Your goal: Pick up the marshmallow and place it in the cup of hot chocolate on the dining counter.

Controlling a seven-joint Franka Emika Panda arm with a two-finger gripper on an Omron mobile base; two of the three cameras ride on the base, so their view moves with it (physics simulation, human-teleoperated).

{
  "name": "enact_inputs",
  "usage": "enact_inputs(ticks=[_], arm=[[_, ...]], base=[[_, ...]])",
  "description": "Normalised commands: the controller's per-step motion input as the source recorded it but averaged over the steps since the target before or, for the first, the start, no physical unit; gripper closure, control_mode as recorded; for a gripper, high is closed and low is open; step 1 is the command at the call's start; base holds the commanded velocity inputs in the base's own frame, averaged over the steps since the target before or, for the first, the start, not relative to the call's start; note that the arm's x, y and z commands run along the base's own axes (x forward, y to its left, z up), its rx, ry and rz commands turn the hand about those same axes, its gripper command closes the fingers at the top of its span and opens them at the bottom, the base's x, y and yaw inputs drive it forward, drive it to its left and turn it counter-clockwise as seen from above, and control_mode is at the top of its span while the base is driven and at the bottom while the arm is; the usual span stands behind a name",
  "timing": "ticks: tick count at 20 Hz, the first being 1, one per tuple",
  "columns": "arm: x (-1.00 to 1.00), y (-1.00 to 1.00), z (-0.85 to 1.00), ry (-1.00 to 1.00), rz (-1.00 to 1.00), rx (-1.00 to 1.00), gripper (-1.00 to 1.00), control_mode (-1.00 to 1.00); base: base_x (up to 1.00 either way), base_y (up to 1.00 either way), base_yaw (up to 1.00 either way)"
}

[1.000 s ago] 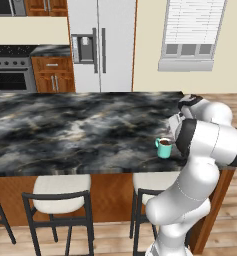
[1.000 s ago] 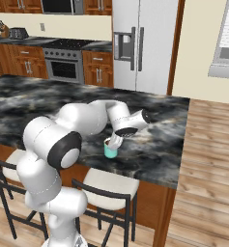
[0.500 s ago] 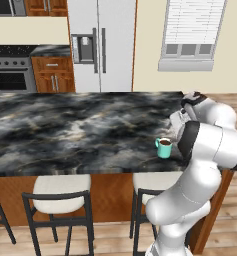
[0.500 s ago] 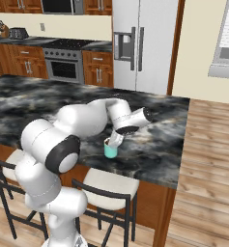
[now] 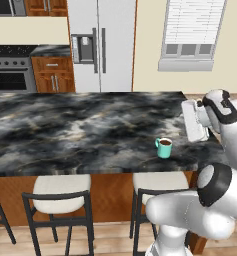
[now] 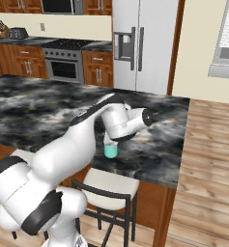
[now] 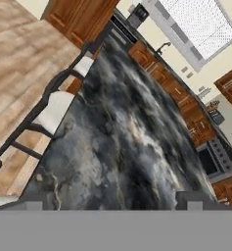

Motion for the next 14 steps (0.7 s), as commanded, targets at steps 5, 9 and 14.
enact_inputs(ticks=[5, 9, 14], arm=[[-0.82, 0.30, 0.79, -0.45, 0.00, -0.09, -1.00, -1.00], [-1.00, 0.32, 0.94, -0.45, 0.05, -0.08, -1.00, -1.00], [-0.98, 0.41, 1.00, -0.37, 0.19, -0.15, -1.00, -1.00]], base=[[0.00, 0.00, 0.00], [0.00, 0.00, 0.00], [0.00, 0.00, 0.00]])
